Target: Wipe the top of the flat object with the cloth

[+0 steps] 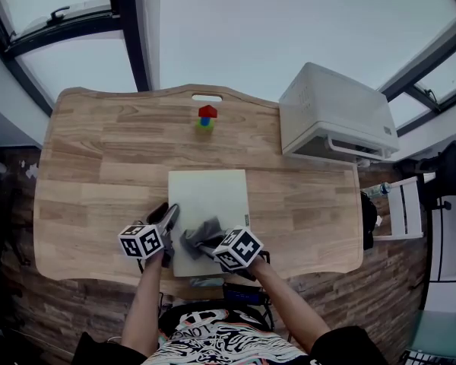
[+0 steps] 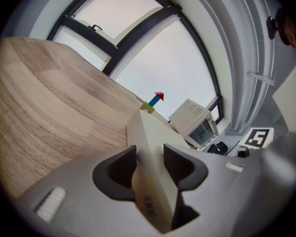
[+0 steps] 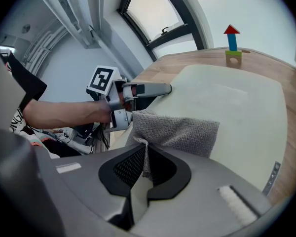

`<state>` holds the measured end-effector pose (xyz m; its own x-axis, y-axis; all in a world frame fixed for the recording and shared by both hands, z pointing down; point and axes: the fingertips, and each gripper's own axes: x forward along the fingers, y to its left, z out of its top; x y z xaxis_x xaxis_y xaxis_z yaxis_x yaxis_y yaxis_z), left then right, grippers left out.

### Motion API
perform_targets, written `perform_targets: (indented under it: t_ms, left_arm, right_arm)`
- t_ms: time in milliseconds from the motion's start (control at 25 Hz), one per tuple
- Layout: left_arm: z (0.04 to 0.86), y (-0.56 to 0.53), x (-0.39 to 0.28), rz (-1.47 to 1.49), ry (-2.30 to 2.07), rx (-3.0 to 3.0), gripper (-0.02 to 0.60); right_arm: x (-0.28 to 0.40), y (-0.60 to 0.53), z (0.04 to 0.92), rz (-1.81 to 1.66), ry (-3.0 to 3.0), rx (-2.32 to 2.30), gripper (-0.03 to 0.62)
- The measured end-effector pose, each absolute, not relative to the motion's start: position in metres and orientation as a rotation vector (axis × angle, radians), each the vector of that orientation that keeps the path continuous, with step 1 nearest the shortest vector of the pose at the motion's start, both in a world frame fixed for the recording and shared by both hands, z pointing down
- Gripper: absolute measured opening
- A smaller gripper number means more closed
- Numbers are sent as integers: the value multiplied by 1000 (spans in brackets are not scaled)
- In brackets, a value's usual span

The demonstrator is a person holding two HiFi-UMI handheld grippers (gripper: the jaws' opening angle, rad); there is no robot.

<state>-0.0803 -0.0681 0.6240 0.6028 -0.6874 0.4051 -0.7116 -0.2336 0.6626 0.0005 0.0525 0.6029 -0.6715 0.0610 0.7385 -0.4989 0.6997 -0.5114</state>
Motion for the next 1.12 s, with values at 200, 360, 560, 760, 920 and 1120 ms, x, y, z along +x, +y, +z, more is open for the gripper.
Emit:
perform_targets:
  t_ms: [200, 360, 560, 760, 920, 1120]
  left_arm:
    - [624, -69, -81, 32, -1111, 1956, 207]
    - [624, -69, -80, 29, -1111, 1958, 207]
    - [624, -69, -80, 26, -1108, 1957, 207]
    - [624, -69, -81, 30, -1110, 1959, 207]
    - [624, -69, -81, 35, -1112, 1958, 207]
    - [622, -68, -80, 37, -1112, 1961, 207]
  right_arm:
    - [5, 73, 604, 934, -2111, 259, 9]
    - [14, 87, 604, 953, -2100, 199, 9]
    - [24, 87, 603, 1008, -2104, 203, 9]
    - [36, 68, 605, 1023, -2109, 301, 9]
    - [41, 50, 604, 1031, -2107, 362, 9]
    - [43, 30, 604, 1026, -2117, 427, 9]
